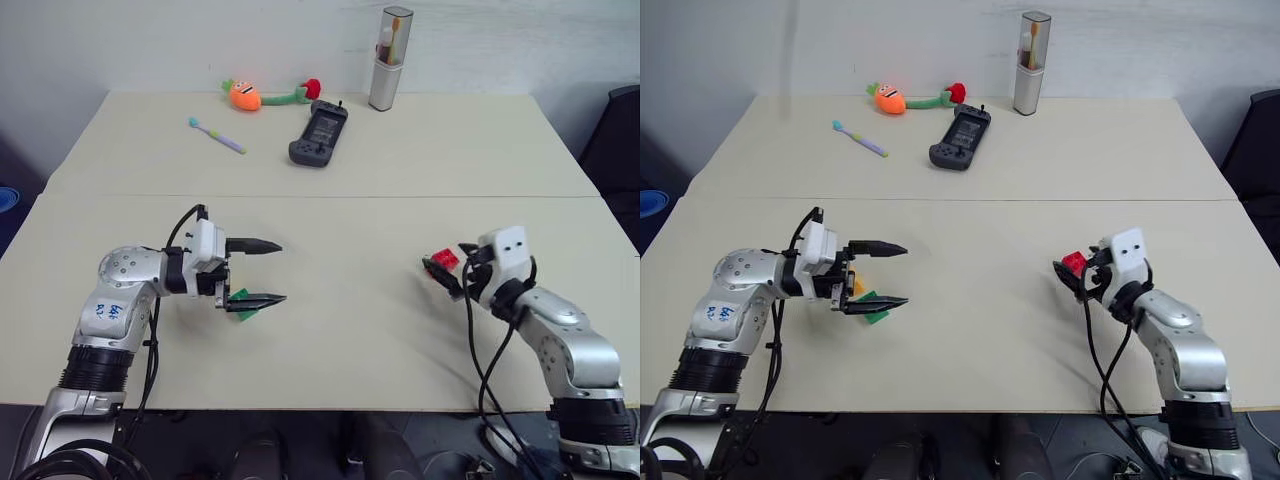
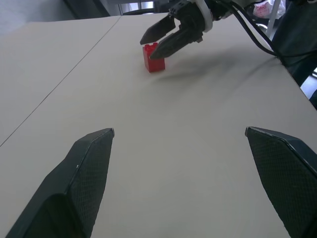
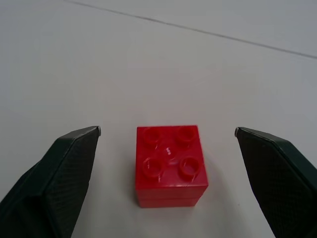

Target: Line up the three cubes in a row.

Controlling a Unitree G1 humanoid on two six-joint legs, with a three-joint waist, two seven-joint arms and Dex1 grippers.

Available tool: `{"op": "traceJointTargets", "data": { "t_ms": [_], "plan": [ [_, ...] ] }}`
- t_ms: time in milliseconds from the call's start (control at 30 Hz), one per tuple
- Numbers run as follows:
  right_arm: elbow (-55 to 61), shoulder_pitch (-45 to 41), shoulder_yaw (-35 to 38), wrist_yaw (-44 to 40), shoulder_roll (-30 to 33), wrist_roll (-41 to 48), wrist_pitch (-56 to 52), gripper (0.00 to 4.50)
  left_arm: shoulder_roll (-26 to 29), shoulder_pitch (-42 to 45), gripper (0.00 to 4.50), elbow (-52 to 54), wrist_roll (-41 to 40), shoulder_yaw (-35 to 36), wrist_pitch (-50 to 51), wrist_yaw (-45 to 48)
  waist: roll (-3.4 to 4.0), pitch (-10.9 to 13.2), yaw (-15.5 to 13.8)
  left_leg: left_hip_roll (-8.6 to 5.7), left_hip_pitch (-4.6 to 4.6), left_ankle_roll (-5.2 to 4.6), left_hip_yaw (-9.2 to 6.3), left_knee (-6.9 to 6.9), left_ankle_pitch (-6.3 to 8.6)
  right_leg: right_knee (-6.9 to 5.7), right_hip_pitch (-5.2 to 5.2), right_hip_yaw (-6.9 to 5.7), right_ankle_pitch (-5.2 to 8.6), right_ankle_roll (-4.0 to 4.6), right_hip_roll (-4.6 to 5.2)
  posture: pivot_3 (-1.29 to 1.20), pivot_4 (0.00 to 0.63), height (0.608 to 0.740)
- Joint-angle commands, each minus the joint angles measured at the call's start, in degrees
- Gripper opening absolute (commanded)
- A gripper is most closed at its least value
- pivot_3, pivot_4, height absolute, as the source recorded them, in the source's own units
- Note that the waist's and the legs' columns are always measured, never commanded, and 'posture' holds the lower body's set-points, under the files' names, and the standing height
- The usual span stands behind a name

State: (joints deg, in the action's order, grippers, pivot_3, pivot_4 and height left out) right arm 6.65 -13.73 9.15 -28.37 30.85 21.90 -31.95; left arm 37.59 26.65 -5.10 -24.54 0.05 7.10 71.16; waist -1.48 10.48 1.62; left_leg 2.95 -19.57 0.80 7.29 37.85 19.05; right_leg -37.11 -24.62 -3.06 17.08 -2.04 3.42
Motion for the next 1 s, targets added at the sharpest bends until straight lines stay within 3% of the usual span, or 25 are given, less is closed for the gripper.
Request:
{"op": "traceJointTargets", "data": {
  "t_ms": [33, 200, 400, 500, 567, 833, 1000],
  "plan": [
    [1.57, -0.11, 0.91, -0.26, 0.16, 0.17, 0.24, 3.24, 0.50, 0.01, 4.50, 1.58, -0.57, 1.44, 0.10, -0.35, 0.00, 0.00, -0.01, 0.01, 0.00, 0.00, 0.00, 0.00, 0.00, 0.00, 0.00, 0.00, 0.00, 0.00, 0.00, 0.00, 0.150, 0.740],
    [2.24, 0.69, 1.72, -4.53, 2.57, 2.17, -0.87, 1.51, 0.44, -0.18, 4.50, 1.71, -0.13, 1.86, 0.01, -1.65, 0.00, 0.00, -0.01, 0.01, 0.00, 0.00, 0.00, 0.00, 0.00, 0.00, 0.00, -0.01, 0.00, 0.00, -0.01, 0.00, 0.150, 0.740],
    [3.91, -4.13, -2.33, -30.59, 12.89, 5.90, 9.05, 1.48, 1.41, -1.99, 4.50, 3.52, -0.82, 2.25, 1.83, -1.75, 0.01, 0.02, 0.26, 0.05, -0.01, -0.06, 0.01, 0.01, 0.04, 0.09, 0.02, -0.02, -0.02, -0.04, -0.05, 0.00, 0.150, 0.740],
    [-3.50, -11.35, -10.92, -46.65, 16.87, 2.08, 15.73, 1.48, 1.88, -3.62, 4.50, 4.06, -0.76, 2.93, 2.22, -1.99, 0.01, 0.03, 0.48, 0.09, 0.06, -0.04, 0.03, 0.01, 0.05, 0.08, 0.05, -0.03, -0.03, -0.05, -0.10, 0.00, 0.150, 0.740],
    [-9.00, -14.36, -13.98, -52.29, 16.31, 0.51, 20.44, 1.48, 1.90, -4.58, 4.50, 4.87, -0.72, 3.26, 2.41, -2.54, -0.03, 0.04, 0.17, 0.10, 0.09, -0.02, 0.01, 0.01, 0.05, 0.11, 0.08, -0.06, -0.03, -0.05, -0.12, 0.00, 0.150, 0.740],
    [-24.56, -19.12, -18.30, -61.59, 11.43, -3.53, 33.75, 1.48, 2.68, -8.66, 4.50, 9.64, -1.55, 5.65, 4.55, -5.82, -0.04, 0.07, -0.09, 0.07, -0.45, -0.22, -0.10, 0.44, 0.16, 0.17, -0.13, -0.26, -0.09, -0.14, 0.09, 0.00, 0.150, 0.740],
    [-30.16, -21.33, -19.29, -62.19, 9.82, -5.85, 37.52, 1.48, 3.26, -10.16, 4.50, 11.45, -1.50, 6.68, 5.38, -6.85, -0.03, 0.07, 0.04, 0.06, -0.45, -0.20, -0.19, 0.43, 0.15, 0.14, -0.13, -0.33, -0.09, -0.14, 0.11, 0.00, 0.150, 0.740]
  ]
}}
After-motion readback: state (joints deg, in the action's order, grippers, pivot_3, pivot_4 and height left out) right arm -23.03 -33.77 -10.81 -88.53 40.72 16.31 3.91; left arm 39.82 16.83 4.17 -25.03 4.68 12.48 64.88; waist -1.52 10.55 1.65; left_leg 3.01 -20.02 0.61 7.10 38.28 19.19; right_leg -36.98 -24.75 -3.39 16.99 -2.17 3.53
